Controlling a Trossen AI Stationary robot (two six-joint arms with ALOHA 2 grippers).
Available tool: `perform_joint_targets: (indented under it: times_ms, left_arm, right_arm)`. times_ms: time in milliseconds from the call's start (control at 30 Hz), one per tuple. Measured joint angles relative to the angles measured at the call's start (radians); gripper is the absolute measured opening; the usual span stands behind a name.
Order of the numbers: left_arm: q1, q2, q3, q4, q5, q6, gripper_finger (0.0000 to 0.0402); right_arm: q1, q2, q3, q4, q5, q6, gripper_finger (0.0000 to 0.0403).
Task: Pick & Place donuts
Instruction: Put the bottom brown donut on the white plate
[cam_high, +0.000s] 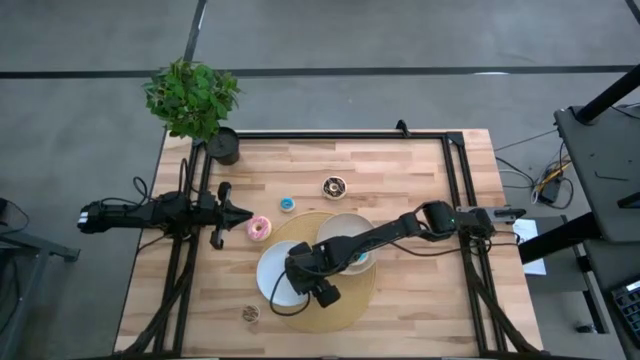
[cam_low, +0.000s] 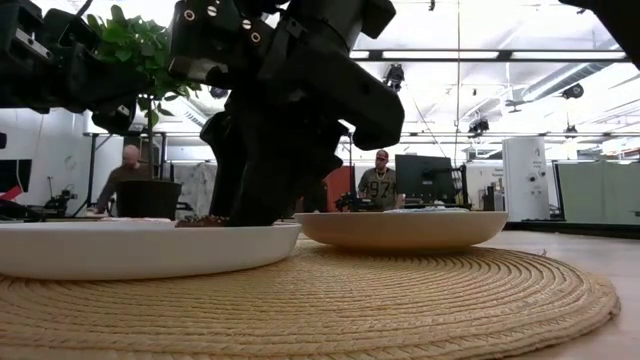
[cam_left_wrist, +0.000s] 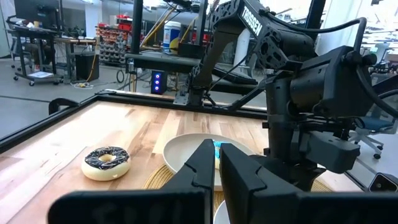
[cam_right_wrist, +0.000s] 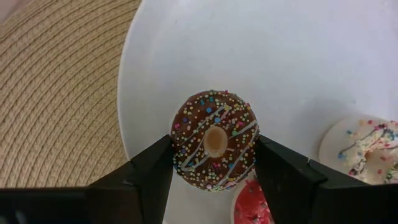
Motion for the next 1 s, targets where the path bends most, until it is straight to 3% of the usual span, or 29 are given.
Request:
perform_joint_targets:
  times_ms: [533, 1000]
  left_arm:
    - [0.0, 0.0, 0.0, 0.0, 0.0, 0.0, 0.0]
    - [0.0, 0.0, 0.0, 0.0, 0.0, 0.0, 0.0]
  right_arm:
    - [-0.001, 0.0, 0.0, -0.018, -0.027, -0.005, 0.0205]
    - [-0.002, -0.004, 0.0, -0.018, -0.026, -0.012, 0.0271]
